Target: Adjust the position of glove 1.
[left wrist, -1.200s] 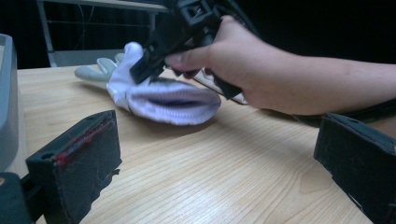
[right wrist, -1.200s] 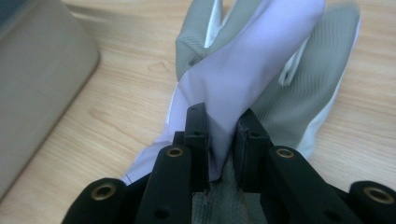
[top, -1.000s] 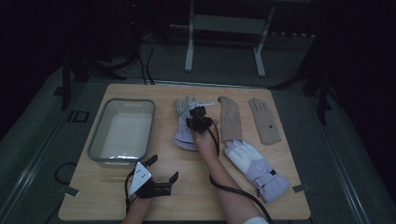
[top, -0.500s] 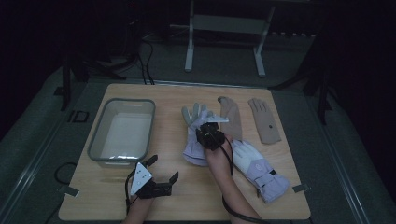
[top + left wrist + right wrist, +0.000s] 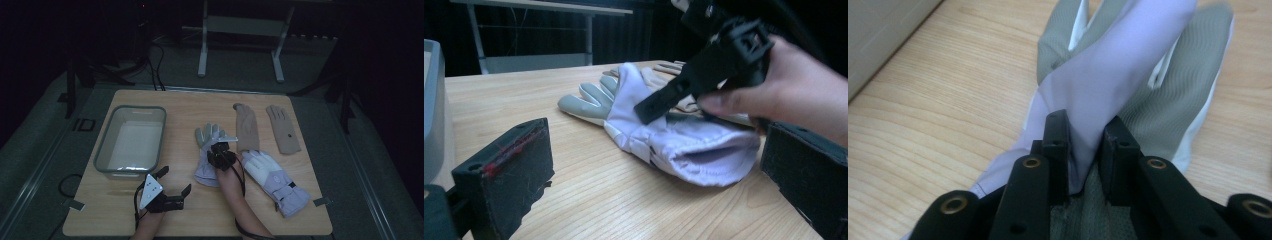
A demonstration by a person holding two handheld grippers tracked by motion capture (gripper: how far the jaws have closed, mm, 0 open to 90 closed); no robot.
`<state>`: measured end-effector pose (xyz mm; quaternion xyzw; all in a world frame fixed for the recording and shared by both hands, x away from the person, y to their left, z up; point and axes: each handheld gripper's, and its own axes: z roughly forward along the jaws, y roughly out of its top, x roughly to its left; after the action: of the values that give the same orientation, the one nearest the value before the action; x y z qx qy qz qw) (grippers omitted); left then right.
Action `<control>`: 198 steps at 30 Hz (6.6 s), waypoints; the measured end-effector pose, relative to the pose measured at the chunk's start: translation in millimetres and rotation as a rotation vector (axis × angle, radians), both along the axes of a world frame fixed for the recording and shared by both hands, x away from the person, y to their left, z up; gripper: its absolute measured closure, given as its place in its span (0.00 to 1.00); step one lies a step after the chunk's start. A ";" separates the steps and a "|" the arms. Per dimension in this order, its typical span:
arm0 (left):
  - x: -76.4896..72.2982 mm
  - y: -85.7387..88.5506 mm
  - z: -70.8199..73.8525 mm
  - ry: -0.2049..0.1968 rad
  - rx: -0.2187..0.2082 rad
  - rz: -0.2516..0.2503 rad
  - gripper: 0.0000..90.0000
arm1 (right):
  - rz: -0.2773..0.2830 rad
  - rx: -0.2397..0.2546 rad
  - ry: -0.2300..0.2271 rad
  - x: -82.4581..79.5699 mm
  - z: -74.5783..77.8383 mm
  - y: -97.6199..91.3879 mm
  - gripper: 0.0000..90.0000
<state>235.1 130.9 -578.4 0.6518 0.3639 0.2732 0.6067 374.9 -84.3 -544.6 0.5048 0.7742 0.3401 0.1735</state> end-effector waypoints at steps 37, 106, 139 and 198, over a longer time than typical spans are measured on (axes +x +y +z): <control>0.6 0.6 0.0 0.007 -0.005 -0.004 0.01 | 0.181 0.019 -0.146 -6.8 102.1 -67.2 0.41; 0.8 0.4 0.1 0.009 -0.005 -0.006 0.01 | 0.220 -0.093 0.044 -73.0 22.4 -220.8 0.87; -0.5 -0.4 0.1 -0.002 0.006 -0.008 0.01 | -0.107 0.010 -0.122 -55.8 107.2 -171.1 0.85; -0.6 -0.4 -0.1 0.010 -0.015 -0.032 0.01 | -0.132 0.113 0.017 -17.3 27.0 6.3 0.70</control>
<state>234.5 130.4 -578.5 0.6542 0.3587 0.2573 0.6142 357.5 -78.0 -517.6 0.5667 0.7201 0.3669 0.1603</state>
